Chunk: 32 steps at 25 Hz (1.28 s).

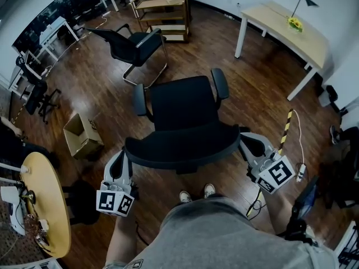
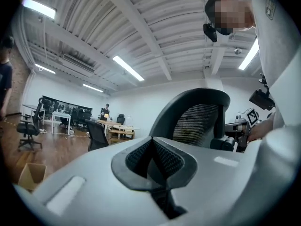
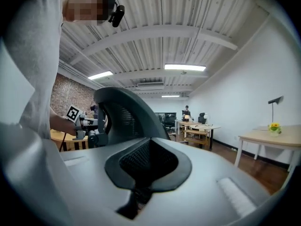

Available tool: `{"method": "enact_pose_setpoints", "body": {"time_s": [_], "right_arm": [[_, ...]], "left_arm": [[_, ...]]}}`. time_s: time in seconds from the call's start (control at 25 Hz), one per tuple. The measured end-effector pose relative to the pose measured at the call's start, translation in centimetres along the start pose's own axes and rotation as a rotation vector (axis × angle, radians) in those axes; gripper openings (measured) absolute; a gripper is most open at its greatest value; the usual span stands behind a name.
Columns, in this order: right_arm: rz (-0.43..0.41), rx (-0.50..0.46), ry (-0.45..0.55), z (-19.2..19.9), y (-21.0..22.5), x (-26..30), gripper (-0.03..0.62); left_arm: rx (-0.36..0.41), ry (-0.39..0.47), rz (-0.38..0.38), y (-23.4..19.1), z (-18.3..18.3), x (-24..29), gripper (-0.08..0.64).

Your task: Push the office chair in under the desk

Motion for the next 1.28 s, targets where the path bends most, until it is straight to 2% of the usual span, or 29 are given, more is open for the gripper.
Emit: {"method": "enact_pose_setpoints", "body": {"time_s": [0.08, 0.2, 0.36, 0.44, 0.48, 0.52, 0.76, 0.92, 1.0, 1.12, 1.28], "right_arm": [[0.018, -0.011, -0.009, 0.2, 1.3, -0.1, 0.002], [0.009, -0.008, -0.002, 0.4, 2.5, -0.1, 0.021], [-0.034, 0.005, 0.034, 0.4, 3.1, 0.0, 0.107], [-0.085, 0.059, 0.046, 0.6, 3.4, 0.0, 0.157], [-0.122, 0.088, 0.052, 0.6, 3.5, 0.0, 0.215], [-0.159, 0.105, 0.055, 0.6, 3.5, 0.0, 0.246], [-0.342, 0.087, 0.019, 1.0, 1.1, 2.0, 0.314], [-0.39, 0.084, -0.009, 1.9, -0.5, 4.2, 0.324], [-0.401, 0.072, -0.024, 2.1, -1.3, 5.1, 0.321], [-0.417, 0.074, -0.04, 2.0, -2.4, 5.7, 0.222], [-0.406, 0.091, -0.05, 2.2, -2.5, 5.7, 0.215]], "left_arm": [[0.022, -0.011, 0.013, -1.1, -0.1, 0.2, 0.006], [0.051, -0.021, 0.073, -1.7, -0.1, 0.6, 0.018], [0.025, -0.03, 0.207, -1.4, 0.1, 0.9, 0.162], [0.019, -0.049, 0.279, -1.0, 0.4, 1.1, 0.221], [0.013, -0.059, 0.314, -0.8, 0.6, 1.3, 0.243], [0.006, -0.069, 0.345, -0.5, 0.7, 1.4, 0.255], [0.021, -0.141, 0.488, 1.6, 2.2, 2.7, 0.336], [0.044, -0.164, 0.537, 2.7, 2.8, 4.3, 0.353], [0.04, -0.163, 0.541, 2.9, 2.7, 5.2, 0.326], [0.027, -0.16, 0.536, 2.6, 2.4, 5.6, 0.25], [0.015, -0.167, 0.538, 2.6, 2.6, 5.7, 0.242]]}}
Point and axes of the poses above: the fingertips, and each gripper's own axes: x forward along the fingers, y to its right, z out of its underside, the point moved 1 cm from there along -x, backward along the fingers, and after that the axes turned 6 degrees about -x, right-handed, at the moved point
